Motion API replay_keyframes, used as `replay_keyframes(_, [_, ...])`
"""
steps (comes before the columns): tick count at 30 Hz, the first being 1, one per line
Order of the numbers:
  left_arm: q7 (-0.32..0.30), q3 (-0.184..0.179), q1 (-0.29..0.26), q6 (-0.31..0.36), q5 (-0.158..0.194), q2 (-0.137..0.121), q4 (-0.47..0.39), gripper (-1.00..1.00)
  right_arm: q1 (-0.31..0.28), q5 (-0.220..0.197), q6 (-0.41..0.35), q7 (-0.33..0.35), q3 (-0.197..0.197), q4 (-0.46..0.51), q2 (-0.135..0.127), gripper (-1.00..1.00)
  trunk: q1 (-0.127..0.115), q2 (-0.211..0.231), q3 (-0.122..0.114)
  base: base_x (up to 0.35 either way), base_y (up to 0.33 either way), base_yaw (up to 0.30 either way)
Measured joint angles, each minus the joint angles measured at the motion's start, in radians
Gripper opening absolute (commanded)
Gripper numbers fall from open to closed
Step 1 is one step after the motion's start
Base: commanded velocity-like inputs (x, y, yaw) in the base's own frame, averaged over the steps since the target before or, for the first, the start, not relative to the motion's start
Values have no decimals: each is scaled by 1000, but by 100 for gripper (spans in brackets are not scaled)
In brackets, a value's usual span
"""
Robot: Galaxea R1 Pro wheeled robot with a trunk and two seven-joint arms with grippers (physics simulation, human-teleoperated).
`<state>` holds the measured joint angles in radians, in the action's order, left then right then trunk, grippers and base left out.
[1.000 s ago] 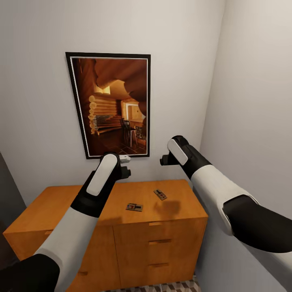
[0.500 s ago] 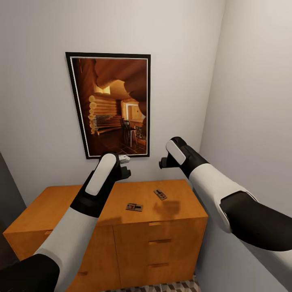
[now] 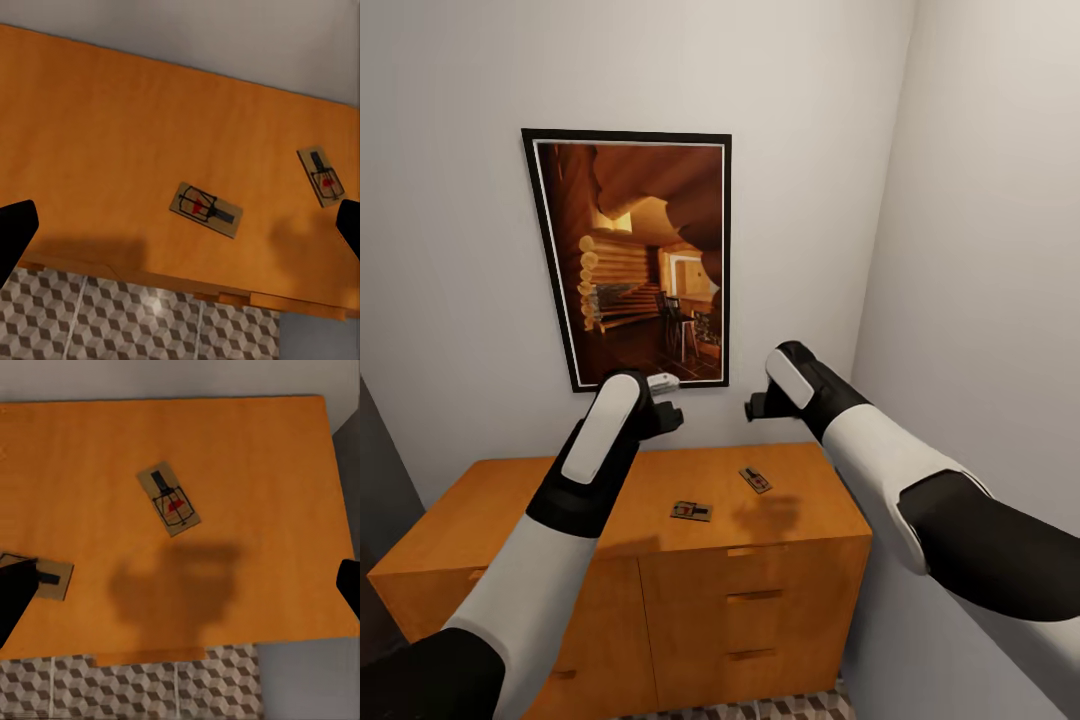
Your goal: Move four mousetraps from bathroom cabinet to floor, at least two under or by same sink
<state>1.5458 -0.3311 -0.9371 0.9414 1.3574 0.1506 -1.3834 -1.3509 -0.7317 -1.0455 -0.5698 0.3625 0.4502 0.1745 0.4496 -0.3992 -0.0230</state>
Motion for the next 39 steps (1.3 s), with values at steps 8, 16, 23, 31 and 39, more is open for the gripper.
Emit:
replay_keyframes(8, [3, 0, 0, -7, 1, 1, -12, 100, 0, 0, 0, 167, 115, -21, 0, 100, 0, 0, 0, 0, 0, 0])
replay_keyframes(16, [4, 0, 0, -8, 1, 1, -14, 100, -1, 2, 0, 354, 237, -51, 0, 100, 0, 0, 0, 0, 0, 0])
replay_keyframes(23, [4, 0, 1, -8, 1, 1, -14, 100, -1, 3, 0, 404, 264, -90, 0, 100, 0, 0, 0, 0, 0, 0])
replay_keyframes(31, [4, 0, 1, -8, 1, 1, -14, 100, -1, 3, 0, 423, 274, -134, 0, 100, 0, 0, 0, 0, 0, 0])
replay_keyframes(39, [4, 0, 1, -8, 1, 2, -16, 100, -2, 7, 1, 475, 280, -201, 0, 100, 0, 0, 0, 0, 0, 0])
